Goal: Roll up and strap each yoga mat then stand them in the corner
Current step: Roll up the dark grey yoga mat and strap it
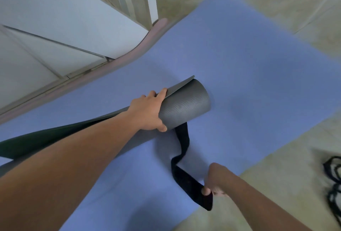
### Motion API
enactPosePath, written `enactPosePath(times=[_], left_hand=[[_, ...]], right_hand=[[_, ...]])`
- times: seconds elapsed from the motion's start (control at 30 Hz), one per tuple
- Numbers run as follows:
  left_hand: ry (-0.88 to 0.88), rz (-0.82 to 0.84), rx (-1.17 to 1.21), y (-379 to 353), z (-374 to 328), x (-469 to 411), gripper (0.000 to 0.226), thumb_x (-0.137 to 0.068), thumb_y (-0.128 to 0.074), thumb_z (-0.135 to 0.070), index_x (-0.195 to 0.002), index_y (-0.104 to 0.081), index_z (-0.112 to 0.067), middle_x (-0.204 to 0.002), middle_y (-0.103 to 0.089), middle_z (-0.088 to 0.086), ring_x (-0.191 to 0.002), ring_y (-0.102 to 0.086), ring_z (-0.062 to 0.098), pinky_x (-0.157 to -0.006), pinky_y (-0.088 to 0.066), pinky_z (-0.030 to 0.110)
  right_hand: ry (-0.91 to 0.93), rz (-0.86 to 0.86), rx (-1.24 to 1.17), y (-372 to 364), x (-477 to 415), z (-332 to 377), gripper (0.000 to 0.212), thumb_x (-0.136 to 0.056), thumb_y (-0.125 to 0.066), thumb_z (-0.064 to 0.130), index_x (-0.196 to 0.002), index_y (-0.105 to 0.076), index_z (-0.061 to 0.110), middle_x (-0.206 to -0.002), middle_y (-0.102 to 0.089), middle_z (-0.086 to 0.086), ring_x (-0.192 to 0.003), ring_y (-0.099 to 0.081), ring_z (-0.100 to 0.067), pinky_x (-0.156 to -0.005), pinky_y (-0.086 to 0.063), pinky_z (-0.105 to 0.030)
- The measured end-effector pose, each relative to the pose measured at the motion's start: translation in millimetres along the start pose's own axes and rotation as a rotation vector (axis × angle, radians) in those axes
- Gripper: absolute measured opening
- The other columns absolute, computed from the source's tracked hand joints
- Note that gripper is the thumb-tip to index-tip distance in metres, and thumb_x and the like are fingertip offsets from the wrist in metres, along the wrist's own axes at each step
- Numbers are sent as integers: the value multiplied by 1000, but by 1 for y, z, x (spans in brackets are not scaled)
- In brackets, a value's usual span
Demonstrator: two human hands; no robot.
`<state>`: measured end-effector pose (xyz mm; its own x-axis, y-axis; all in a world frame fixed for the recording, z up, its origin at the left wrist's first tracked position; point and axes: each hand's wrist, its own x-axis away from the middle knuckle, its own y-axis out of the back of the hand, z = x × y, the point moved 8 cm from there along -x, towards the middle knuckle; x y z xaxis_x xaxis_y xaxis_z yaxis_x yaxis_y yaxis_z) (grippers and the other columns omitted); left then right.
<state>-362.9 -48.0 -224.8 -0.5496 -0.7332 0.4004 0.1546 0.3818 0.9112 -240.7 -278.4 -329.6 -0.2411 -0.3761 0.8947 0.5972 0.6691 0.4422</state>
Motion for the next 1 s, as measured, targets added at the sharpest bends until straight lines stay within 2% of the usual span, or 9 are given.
enactPosePath(times=[0.13,0.27,0.37,0.47,0.57,0.67,0.87,0.93,1.0], left_hand=[[-23,-43,-18,7,-20,11,126,-63,-84,-53,-154,0,-31,-137,-42,3,-113,-52,31,-77,-38,36],[-117,-96,-46,23,-84,15,126,-63,-85,-51,-154,-1,-29,-135,-42,5,-111,-52,32,-77,-40,37],[-195,-127,-38,39,-143,10,126,-62,-86,-49,-154,-3,-26,-128,-44,7,-102,-54,32,-83,-49,43],[-238,-121,-5,49,-190,3,124,-61,-88,-48,-152,-8,-24,-118,-44,6,-87,-54,30,-79,-53,46],[-220,-81,5,44,-206,-7,121,-60,-88,-47,-151,-12,-25,-118,-44,6,-84,-57,31,-75,-54,46],[-189,-48,-22,33,-207,-15,119,-60,-89,-47,-150,-14,-26,-119,-45,6,-86,-57,31,-75,-53,46],[-204,-58,-33,26,-215,-19,122,-61,-87,-52,-151,-11,-23,-118,-44,6,-89,-55,30,-80,-53,47],[-216,-100,-21,24,-212,-19,126,-62,-85,-58,-154,-6,-23,-124,-47,7,-96,-57,31,-79,-51,43],[-225,-171,-42,18,-212,-15,129,-60,-82,-65,-154,-7,-17,-125,-49,6,-100,-57,30,-73,-44,38]], right_hand=[[-95,85,-123,-26,24,-51,25,-74,-76,20,-68,-53,13,-49,-50,0,-42,-46,-16,-54,-38,-22],[-130,39,-247,-50,31,-65,15,-69,-64,28,-75,-57,17,-67,-63,2,-57,-65,-16,-70,-51,-26],[-176,-112,-376,-50,32,-87,11,-72,-56,25,-72,-60,15,-55,-67,0,-54,-67,-17,-66,-52,-23],[-177,-318,-595,-38,33,-112,19,-76,-58,23,-63,-63,10,-45,-64,-5,-54,-68,-24,-57,-50,-25],[-93,-512,-867,-19,45,-144,20,-81,-64,13,-62,-60,7,-42,-58,-2,-41,-53,-18,-46,-35,-24],[-87,-510,-1064,-20,57,-186,21,-83,-61,-4,-62,-57,0,-42,-47,-7,-34,-39,-16,-43,-27,-23],[-240,-335,-1099,-57,43,-221,8,-84,-72,6,-83,-66,0,-57,-64,-19,-53,-51,-26,-47,-31,-27],[-261,-315,-1030,-59,40,-220,18,-84,-75,14,-95,-64,5,-69,-71,-18,-56,-59,-26,-49,-36,-27],[-255,-380,-807,-46,42,-215,35,-84,-75,29,-110,-58,13,-86,-71,-8,-74,-65,-25,-61,-47,-30]])
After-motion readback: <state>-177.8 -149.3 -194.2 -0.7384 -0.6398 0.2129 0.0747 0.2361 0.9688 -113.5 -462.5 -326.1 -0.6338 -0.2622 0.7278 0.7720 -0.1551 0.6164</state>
